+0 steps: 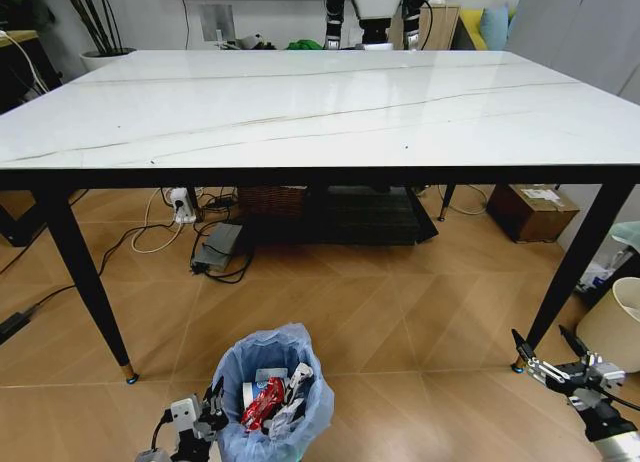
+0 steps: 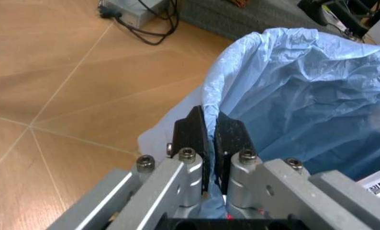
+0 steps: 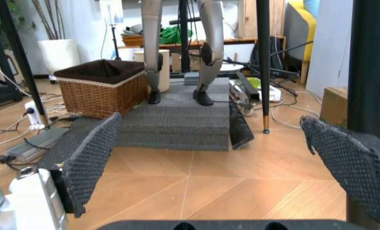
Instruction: Pick up the trash bin and place the trash from the table into it.
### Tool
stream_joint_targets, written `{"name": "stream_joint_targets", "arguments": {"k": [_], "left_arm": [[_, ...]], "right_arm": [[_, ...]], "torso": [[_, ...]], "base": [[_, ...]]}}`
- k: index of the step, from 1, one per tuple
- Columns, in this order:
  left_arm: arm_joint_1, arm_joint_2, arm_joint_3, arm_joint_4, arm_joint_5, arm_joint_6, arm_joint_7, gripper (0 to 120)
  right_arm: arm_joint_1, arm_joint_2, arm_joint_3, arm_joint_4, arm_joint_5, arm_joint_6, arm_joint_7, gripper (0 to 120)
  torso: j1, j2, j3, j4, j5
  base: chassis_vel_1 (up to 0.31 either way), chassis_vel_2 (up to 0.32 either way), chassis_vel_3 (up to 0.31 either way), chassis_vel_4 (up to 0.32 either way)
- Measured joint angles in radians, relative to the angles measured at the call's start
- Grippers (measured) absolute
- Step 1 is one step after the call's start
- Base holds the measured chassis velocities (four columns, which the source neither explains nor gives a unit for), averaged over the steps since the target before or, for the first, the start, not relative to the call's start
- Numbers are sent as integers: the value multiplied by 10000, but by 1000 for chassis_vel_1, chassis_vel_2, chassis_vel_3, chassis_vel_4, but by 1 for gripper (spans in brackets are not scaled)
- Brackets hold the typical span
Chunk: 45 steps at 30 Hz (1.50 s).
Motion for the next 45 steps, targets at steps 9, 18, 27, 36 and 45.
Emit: {"name": "stream_joint_targets", "arguments": {"k": [9, 18, 27, 36, 45], "left_arm": [[-26, -16, 58, 6, -65, 2, -9, 0], [-48, -30, 87, 3, -113, 20, -14, 0], [-90, -92, 155, 52, -69, 23, -10, 0], [-79, -99, 153, 39, -44, -3, -2, 0], [-129, -106, 139, 183, 65, -348, -51, 0]], "right_arm": [[0, 0, 0, 0, 0, 0, 0, 100], [0, 0, 0, 0, 0, 0, 0, 100], [1, 0, -1, 0, 0, 0, 0, 100], [0, 0, -1, 0, 0, 0, 0, 100], [0, 0, 0, 0, 0, 0, 0, 100]], "torso": [[-57, -370, -314, 0, 0], [-71, -673, -604, 0, 0], [-91, -943, -775, 1, 0], [-94, -942, -774, 0, 0], [-95, -912, -773, 0, 0]], "base": [[0, 0, 0, 0], [0, 0, 0, 0], [0, 0, 0, 0], [0, 0, 0, 0], [0, 0, 0, 0]]}}
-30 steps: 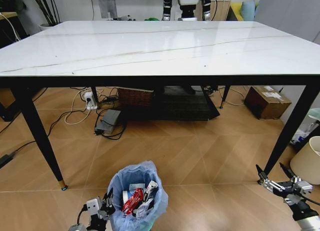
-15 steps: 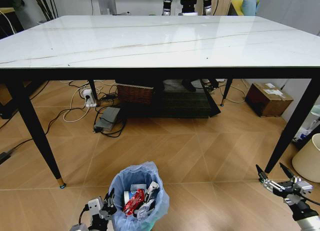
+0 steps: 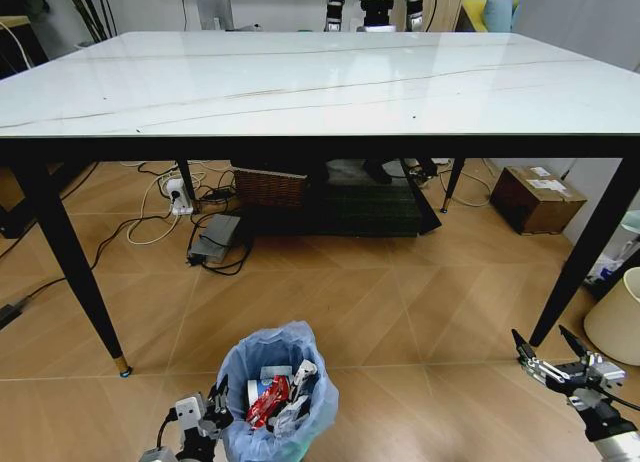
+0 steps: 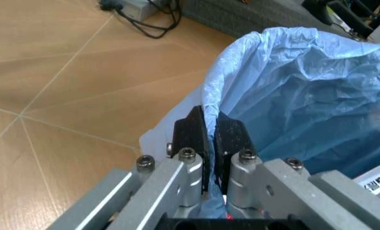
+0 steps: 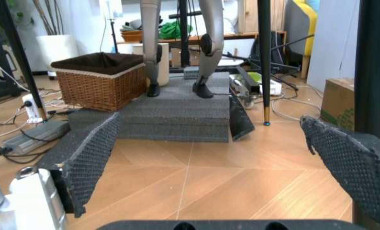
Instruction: Pick up the trash bin and place the trash from the table into it.
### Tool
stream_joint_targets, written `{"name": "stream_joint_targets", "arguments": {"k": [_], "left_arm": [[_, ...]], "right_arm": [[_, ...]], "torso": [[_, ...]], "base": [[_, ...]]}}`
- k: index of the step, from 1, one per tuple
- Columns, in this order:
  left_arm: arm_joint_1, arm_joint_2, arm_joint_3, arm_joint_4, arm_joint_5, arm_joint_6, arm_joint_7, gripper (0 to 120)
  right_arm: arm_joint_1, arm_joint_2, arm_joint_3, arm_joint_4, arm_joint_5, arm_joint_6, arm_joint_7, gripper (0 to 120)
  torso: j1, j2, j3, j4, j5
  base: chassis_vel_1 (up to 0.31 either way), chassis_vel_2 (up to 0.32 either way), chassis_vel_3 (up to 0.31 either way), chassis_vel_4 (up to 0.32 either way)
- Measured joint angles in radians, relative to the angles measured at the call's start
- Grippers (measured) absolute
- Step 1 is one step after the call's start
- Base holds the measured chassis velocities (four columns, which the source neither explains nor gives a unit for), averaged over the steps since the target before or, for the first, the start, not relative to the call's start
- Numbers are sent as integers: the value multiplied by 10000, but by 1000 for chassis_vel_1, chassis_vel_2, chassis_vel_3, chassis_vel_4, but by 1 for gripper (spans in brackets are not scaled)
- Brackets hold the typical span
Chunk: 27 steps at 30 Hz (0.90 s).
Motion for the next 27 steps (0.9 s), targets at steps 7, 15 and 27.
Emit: {"name": "stream_joint_targets", "arguments": {"k": [7, 15, 27], "left_arm": [[-123, -6, -45, 152, -40, -122, -125, 0], [-265, -52, -34, 291, -254, -33, -408, 0], [-464, -37, -43, 551, -672, 180, -877, 0]], "right_arm": [[0, 0, 0, 0, 0, 0, 0, 100], [0, 0, 0, 0, 0, 0, 0, 100], [0, 0, 0, 0, 0, 0, 0, 100]], "torso": [[-1, 23, 0, 0, 0], [-2, 36, 4, 0, 0], [-2, 49, 16, 0, 0]], "base": [[0, 0, 0, 0], [0, 0, 0, 0], [0, 0, 0, 0]]}}
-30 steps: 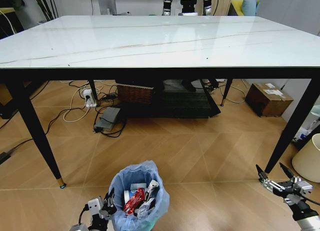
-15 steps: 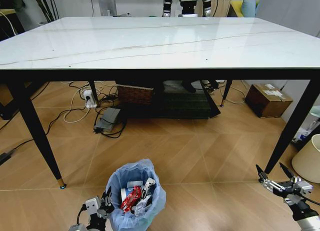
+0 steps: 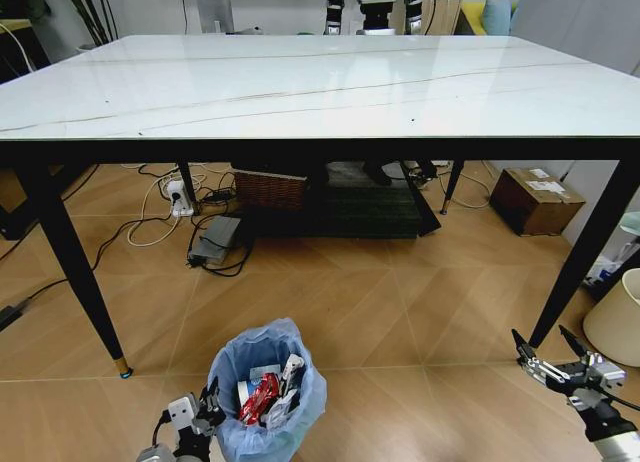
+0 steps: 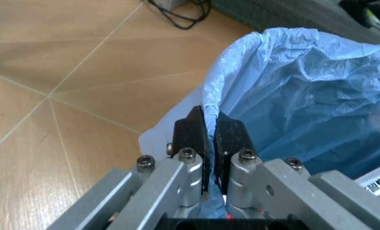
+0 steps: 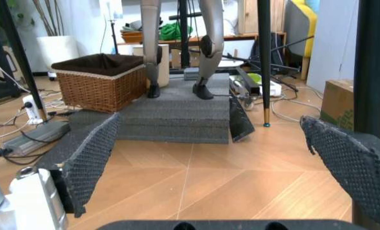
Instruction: Pick up the trash bin and place the trash from the table into it.
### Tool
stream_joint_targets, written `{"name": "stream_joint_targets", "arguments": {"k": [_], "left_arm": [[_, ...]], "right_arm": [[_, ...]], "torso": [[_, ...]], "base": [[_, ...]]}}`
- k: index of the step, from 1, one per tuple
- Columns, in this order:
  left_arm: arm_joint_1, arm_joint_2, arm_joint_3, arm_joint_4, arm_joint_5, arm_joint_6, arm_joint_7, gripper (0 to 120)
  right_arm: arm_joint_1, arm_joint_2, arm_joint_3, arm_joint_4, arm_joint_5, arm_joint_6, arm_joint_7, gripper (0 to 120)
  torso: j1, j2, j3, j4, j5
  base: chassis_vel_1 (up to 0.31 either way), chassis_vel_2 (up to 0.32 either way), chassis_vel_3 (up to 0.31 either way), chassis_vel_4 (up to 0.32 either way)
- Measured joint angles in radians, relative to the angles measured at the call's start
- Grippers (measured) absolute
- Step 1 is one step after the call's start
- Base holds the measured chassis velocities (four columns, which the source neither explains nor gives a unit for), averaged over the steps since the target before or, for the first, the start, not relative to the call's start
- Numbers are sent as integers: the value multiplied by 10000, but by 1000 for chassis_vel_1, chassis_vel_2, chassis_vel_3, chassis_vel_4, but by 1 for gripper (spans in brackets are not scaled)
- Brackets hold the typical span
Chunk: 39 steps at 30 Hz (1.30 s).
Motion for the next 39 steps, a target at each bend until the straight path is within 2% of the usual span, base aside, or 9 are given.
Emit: {"name": "stream_joint_targets", "arguments": {"k": [17, 23, 25, 29, 34, 37, 39], "left_arm": [[-146, 2, -7, 152, -154, 183, -263, 0], [-151, -18, -8, 157, -72, 151, -197, 23], [-153, -24, -7, 157, -54, 146, -196, 26], [-137, -35, -8, 118, 42, 133, -196, 47], [-121, -44, -20, 58, 146, 76, -195, 58], [-100, -52, -109, -151, 304, -35, -191, 77], [-99, -46, -124, -172, 321, -42, -191, 78]], "right_arm": [[-1, 0, 0, 0, 0, 0, 0, 100], [0, 0, 0, 0, 0, 0, 0, 100], [0, 0, 0, 0, 0, 0, 0, 100], [-1, 0, 0, 0, 0, 0, 0, 100], [0, 0, 0, 0, 0, 0, 0, 100], [-1, 0, 0, 0, 0, 0, 0, 100], [0, 0, 0, 0, 0, 0, 0, 100]], "torso": [[0, 9, 8, 0, -1], [0, 11, 10, 0, -1], [0, 12, 10, -1, -2], [-1, 13, 11, 0, -1], [0, 14, 11, 0, 0], [0, 15, 12, 0, 0], [0, 15, 12, 0, 0]], "base": [[0, 0, 0, 0], [0, 0, 0, 0], [0, 0, 0, 0], [0, 0, 0, 0], [0, 0, 0, 0], [0, 0, 0, 0], [0, 0, 0, 0]]}}
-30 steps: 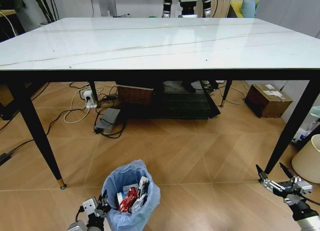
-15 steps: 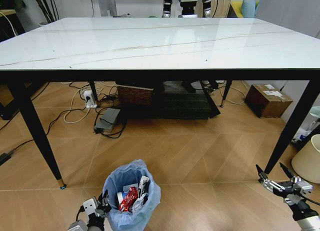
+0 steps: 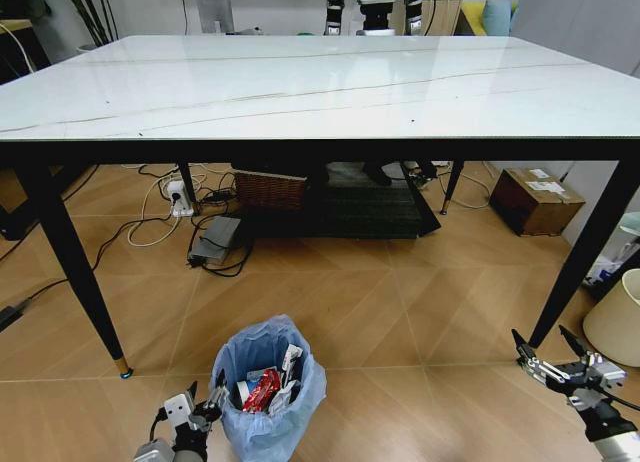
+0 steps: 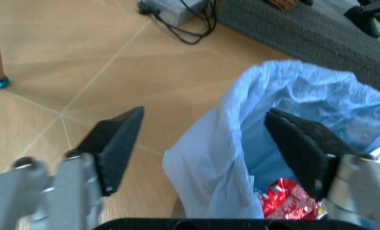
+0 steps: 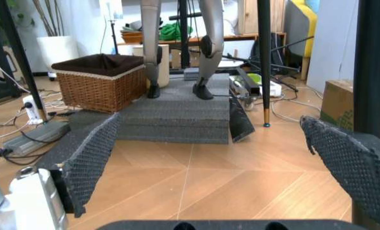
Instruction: Pick up the trash bin and place the trash from the table into it.
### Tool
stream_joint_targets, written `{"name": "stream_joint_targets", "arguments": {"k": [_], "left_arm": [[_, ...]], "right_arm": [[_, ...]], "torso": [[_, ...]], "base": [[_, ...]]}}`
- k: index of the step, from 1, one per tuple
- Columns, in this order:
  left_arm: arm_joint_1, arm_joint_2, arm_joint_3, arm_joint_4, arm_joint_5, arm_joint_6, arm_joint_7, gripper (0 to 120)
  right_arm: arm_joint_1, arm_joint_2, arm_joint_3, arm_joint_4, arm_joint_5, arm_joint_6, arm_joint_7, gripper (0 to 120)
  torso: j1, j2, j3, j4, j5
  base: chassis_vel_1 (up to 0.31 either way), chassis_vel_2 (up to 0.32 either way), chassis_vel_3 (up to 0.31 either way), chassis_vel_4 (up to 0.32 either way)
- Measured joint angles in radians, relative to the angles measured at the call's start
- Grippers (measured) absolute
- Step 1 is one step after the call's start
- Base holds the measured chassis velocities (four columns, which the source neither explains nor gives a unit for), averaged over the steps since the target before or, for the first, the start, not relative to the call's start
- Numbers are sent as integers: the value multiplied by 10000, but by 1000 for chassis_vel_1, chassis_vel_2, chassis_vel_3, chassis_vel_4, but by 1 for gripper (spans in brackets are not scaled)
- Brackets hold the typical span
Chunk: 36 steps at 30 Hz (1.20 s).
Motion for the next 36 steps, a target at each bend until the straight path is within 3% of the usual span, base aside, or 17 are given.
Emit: {"name": "stream_joint_targets", "arguments": {"k": [2, 7, 22, 36], "left_arm": [[5, 22, -90, -95, 86, -38, 4, 91], [139, 79, -262, -328, 400, -180, 73, 100], [964, 224, -1333, -1253, 2076, -1142, 447, 100], [1076, 186, -1419, -1478, 2242, -1220, 614, 100]], "right_arm": [[0, 0, 0, 0, 0, 0, 0, 100], [0, 0, 0, 0, 0, 0, 0, 100], [0, 0, 0, 0, 0, 0, 0, 100], [0, 0, 0, 0, 0, 0, 0, 100]], "torso": [[0, 0, 0, 0, 0], [0, 1, 1, 0, -1], [0, 2, 1, 0, -1], [0, 2, 2, 0, 0]], "base": [[0, 0, 0, 0], [0, 0, 0, 0], [0, 0, 0, 0], [0, 0, 0, 0]]}}
